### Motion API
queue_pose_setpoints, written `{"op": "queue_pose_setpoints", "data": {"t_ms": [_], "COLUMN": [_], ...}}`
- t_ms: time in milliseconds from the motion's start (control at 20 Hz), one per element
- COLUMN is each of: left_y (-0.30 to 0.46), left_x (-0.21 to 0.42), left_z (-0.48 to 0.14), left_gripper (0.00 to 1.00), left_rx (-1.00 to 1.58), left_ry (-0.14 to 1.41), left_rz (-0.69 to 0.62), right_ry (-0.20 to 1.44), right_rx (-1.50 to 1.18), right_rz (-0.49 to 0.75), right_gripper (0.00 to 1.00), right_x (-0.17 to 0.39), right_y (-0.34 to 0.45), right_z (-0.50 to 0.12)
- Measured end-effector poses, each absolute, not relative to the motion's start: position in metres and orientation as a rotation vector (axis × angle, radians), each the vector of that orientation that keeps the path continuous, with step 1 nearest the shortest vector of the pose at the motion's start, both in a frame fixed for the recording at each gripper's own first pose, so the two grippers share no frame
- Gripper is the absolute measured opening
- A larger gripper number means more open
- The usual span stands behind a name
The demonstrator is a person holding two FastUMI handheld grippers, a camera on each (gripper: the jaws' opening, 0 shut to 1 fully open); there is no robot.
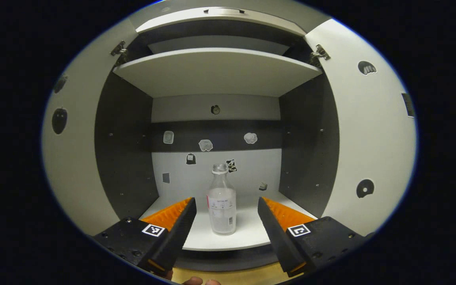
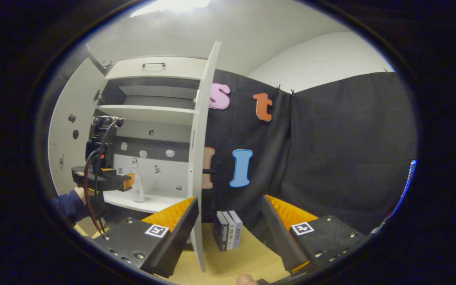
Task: Grasp the bottle in the cabinet with the left hand and place it on the coaster, then close the right door with the right hand and the left door with the left hand.
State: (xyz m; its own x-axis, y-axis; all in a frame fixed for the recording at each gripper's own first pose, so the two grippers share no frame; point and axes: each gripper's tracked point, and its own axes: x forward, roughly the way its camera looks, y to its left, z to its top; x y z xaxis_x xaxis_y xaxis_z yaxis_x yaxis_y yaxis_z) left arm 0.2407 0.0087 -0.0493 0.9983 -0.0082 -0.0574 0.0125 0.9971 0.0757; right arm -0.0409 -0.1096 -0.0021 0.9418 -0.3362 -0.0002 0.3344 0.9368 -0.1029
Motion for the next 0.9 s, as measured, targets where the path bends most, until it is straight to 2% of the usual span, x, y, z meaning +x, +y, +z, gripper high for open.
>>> {"op": "queue_pose_setpoints", "data": {"t_ms": [100, 350, 650, 750, 800, 900], "left_y": [0.016, 0.015, 0.031, 0.027, 0.028, 0.03], "left_x": [0.266, 0.31, 0.34, 0.343, 0.34, 0.342], "left_z": [-0.044, -0.061, -0.068, -0.076, -0.076, -0.076], "left_gripper": [0.97, 0.97, 0.97, 0.96, 0.92, 0.76], "left_rx": [0.099, 0.068, 0.048, 0.035, 0.026, 0.027], "left_ry": [0.025, 0.065, 0.091, 0.125, 0.123, 0.128], "left_rz": [0.023, 0.034, 0.096, 0.078, 0.088, 0.086], "right_ry": [0.029, 0.055, 0.075, 0.081, 0.082, 0.087], "right_rx": [-0.105, -0.121, -0.116, -0.117, -0.117, -0.119], "right_rz": [-0.377, -0.421, -0.452, -0.459, -0.457, -0.451], "right_gripper": [0.94, 0.96, 0.96, 0.96, 0.97, 0.94], "right_x": [-0.045, -0.05, -0.055, -0.056, -0.056, -0.055], "right_y": [-0.116, -0.12, -0.127, -0.129, -0.129, -0.128], "right_z": [-0.004, -0.011, -0.018, -0.02, -0.02, -0.023]}}
